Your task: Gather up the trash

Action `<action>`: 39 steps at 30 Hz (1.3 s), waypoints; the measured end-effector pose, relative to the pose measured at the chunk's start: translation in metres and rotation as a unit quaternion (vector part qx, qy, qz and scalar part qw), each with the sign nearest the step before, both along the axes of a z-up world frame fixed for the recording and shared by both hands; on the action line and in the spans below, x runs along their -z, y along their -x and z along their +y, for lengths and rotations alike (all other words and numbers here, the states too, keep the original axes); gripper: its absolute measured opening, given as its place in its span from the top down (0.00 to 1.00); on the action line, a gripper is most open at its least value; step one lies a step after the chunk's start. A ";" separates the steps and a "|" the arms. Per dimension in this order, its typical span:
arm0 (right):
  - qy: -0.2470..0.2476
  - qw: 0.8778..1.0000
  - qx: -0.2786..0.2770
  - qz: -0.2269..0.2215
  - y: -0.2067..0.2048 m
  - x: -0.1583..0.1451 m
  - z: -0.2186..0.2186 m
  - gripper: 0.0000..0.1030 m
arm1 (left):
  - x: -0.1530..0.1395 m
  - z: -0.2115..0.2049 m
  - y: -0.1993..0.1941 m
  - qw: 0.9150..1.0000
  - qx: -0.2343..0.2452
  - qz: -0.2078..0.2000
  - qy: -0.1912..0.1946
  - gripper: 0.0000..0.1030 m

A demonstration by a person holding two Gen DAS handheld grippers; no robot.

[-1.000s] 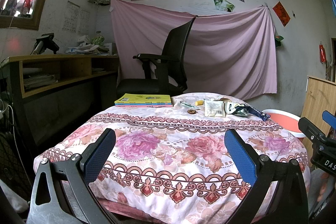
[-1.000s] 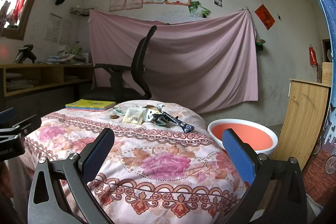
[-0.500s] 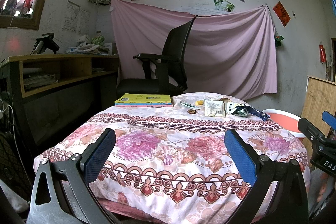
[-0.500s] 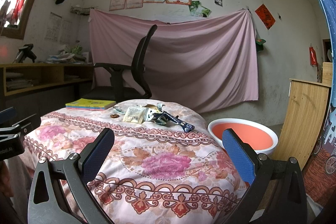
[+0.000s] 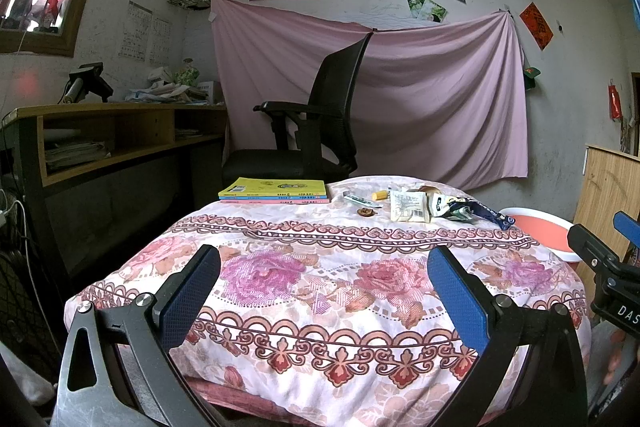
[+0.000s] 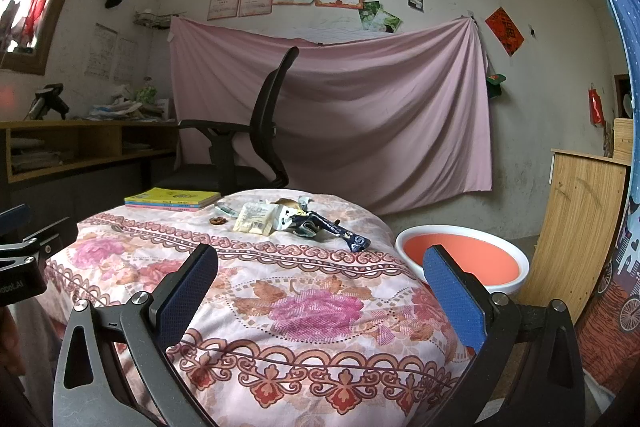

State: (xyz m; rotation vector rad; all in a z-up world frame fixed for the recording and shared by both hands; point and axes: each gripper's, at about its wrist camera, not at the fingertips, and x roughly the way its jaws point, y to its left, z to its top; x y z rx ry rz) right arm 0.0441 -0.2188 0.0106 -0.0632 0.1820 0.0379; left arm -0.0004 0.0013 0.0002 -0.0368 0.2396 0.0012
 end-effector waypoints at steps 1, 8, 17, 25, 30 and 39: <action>0.000 1.000 0.000 0.000 0.000 0.000 0.000 0.00 | 0.000 0.000 0.000 1.000 0.000 0.000 0.000 0.01; 0.000 1.000 0.000 0.001 0.000 0.000 0.000 0.00 | 0.000 0.000 0.000 1.000 0.000 0.000 0.000 0.01; 0.000 1.000 0.000 0.001 0.000 0.000 0.000 0.00 | 0.000 0.000 0.000 1.000 0.000 0.000 0.000 0.01; 0.000 1.000 0.000 0.001 -0.001 0.000 0.000 0.00 | 0.000 0.000 0.000 1.000 0.000 0.000 0.000 0.01; 0.000 1.000 0.000 0.002 -0.001 0.000 -0.001 0.00 | 0.000 0.000 0.000 1.000 0.000 0.001 0.000 0.01; -0.001 1.000 0.002 0.001 -0.002 -0.006 -0.003 0.00 | 0.000 -0.002 0.002 1.000 -0.001 0.000 0.001 0.01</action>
